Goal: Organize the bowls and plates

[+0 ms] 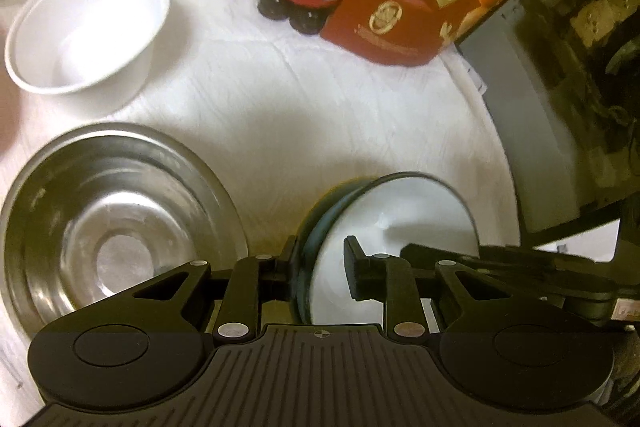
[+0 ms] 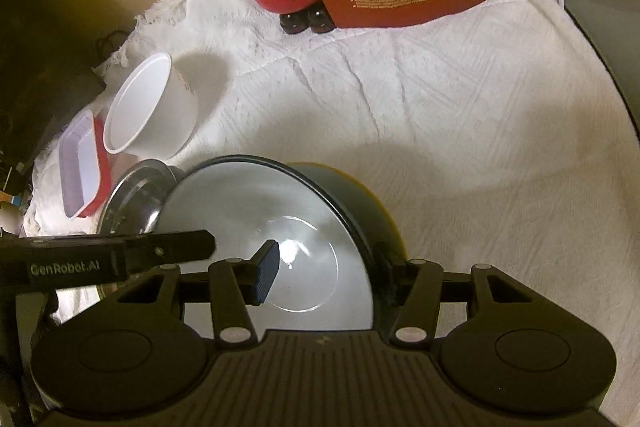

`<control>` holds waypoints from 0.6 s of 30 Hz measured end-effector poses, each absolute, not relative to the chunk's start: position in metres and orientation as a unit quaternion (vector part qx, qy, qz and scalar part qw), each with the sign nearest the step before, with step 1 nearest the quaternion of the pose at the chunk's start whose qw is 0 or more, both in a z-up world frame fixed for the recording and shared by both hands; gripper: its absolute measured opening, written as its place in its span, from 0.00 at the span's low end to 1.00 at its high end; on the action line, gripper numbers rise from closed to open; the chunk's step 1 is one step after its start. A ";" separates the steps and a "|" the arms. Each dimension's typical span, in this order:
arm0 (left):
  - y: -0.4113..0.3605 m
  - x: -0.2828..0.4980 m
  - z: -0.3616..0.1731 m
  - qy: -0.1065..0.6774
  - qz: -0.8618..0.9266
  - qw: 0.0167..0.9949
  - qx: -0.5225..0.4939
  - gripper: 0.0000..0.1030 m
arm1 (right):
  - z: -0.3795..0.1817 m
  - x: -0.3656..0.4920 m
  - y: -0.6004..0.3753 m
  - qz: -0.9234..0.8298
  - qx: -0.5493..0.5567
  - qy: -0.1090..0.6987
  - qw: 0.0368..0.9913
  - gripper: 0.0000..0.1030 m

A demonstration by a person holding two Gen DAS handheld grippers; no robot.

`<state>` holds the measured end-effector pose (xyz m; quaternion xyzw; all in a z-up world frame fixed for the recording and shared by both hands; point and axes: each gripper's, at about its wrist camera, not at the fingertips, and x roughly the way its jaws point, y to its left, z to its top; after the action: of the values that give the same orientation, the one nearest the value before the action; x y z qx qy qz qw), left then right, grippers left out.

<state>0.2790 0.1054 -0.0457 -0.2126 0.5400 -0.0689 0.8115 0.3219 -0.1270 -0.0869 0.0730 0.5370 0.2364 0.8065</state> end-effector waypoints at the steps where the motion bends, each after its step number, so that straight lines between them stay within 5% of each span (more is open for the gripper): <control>1: 0.107 0.279 -0.044 0.538 -0.069 0.812 -0.216 0.25 | -0.085 0.322 -0.128 0.236 0.072 0.536 0.807 0.51; 18: 0.104 0.279 -0.025 0.505 -0.068 0.844 -0.168 0.20 | -0.066 0.318 -0.130 0.238 0.030 0.499 0.833 0.51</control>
<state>0.2790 0.1042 -0.0249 -0.1681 0.5049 -0.0677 0.8439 0.3179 -0.1295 -0.0659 0.0299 0.4993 0.2379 0.8326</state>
